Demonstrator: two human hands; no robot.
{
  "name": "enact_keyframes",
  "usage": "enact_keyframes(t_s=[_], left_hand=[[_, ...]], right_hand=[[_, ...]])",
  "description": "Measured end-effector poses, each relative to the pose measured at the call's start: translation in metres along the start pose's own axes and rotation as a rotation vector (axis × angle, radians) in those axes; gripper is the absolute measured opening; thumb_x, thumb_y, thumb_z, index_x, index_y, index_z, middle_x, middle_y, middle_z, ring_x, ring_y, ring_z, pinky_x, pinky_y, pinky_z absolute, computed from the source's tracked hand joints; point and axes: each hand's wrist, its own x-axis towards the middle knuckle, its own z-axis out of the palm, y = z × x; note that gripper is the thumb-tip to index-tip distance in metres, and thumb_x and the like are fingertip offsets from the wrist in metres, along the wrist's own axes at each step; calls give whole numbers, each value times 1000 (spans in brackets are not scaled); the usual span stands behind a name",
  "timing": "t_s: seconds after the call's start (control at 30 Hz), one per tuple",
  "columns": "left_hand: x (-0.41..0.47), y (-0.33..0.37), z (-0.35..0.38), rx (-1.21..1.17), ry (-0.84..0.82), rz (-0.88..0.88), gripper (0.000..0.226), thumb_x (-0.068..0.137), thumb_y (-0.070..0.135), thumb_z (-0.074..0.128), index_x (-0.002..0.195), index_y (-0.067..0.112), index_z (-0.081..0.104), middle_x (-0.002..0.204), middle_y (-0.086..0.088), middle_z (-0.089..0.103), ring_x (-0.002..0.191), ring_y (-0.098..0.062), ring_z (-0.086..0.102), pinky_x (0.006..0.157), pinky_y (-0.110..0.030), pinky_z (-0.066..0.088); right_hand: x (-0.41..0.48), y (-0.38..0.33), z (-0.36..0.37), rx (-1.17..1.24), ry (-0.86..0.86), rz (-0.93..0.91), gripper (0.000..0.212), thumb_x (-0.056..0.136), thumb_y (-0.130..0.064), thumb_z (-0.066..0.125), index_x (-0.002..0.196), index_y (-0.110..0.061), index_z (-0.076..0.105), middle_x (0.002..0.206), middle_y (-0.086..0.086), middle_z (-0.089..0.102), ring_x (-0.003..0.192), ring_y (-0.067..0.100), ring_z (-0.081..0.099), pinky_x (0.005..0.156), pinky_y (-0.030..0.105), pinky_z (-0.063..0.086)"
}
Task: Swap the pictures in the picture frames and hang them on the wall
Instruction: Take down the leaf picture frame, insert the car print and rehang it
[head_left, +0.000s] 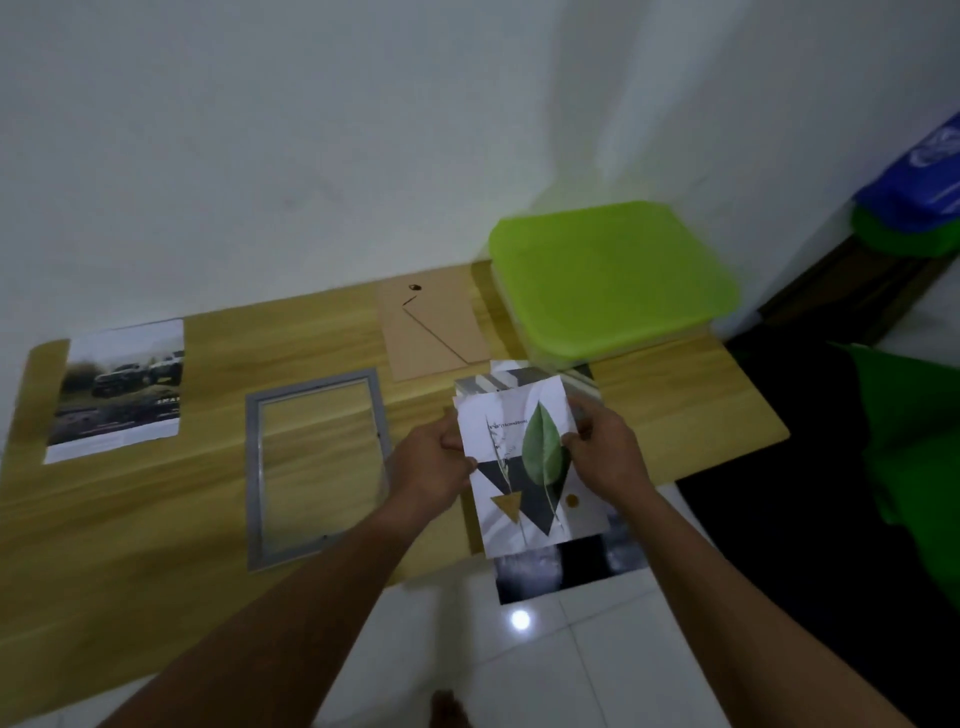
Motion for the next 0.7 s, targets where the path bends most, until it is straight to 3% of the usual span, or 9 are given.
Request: enact_keyframes(t_s=[0.07, 0.17, 0.23, 0.33, 0.4, 0.5, 0.7], left_hand=[[11, -1, 18, 52, -1, 7, 60, 65, 9, 69, 118, 35, 60, 83, -1, 71, 81, -25, 71, 70, -49, 60], [22, 4, 38, 133, 39, 45, 62, 72, 2, 73, 129, 19, 60, 88, -5, 72, 85, -26, 69, 72, -42, 59], [25, 5, 42, 362, 84, 125, 60, 76, 15, 74, 133, 19, 57, 104, -6, 69, 96, -25, 65, 75, -33, 54], [28, -3, 43, 852, 114, 287, 69, 81, 45, 67, 143, 22, 43, 132, -7, 51, 119, -29, 46, 91, -39, 46], [30, -11, 44, 1009, 72, 366, 70, 83, 54, 60, 144, 27, 39, 144, -6, 41, 128, -29, 37, 97, -41, 40], [33, -15, 44, 1076, 19, 383, 66, 86, 59, 52, 145, 32, 38, 152, -5, 34, 135, -28, 32, 104, -43, 35], [31, -12, 38, 1068, 5, 380, 65, 87, 58, 51, 145, 30, 38, 150, -4, 37, 134, -28, 35, 103, -43, 36]], right_hand=[[8, 13, -2, -8, 19, 9, 54, 80, 6, 56, 127, -20, 65, 111, 5, 71, 96, 22, 65, 69, 18, 38], [22, 28, 1, -46, 29, -6, 50, 80, 4, 56, 124, -17, 66, 107, 7, 71, 89, 17, 62, 66, 19, 38], [31, 36, 4, -122, 27, -6, 45, 83, -3, 57, 126, -15, 63, 109, 12, 68, 97, 27, 63, 69, 25, 42], [33, 45, 7, -335, -19, -63, 46, 87, -21, 51, 131, -10, 58, 122, 14, 62, 111, 36, 56, 85, 40, 51], [30, 49, 10, -448, -61, -121, 43, 84, -22, 49, 122, -9, 63, 120, 13, 62, 114, 37, 54, 85, 44, 52], [29, 52, 11, -514, -94, -155, 35, 82, -15, 56, 114, -5, 65, 114, 15, 62, 111, 35, 53, 82, 42, 52], [31, 45, 11, -522, -118, -166, 32, 84, -17, 52, 113, -6, 61, 110, 13, 60, 108, 33, 52, 82, 41, 51]])
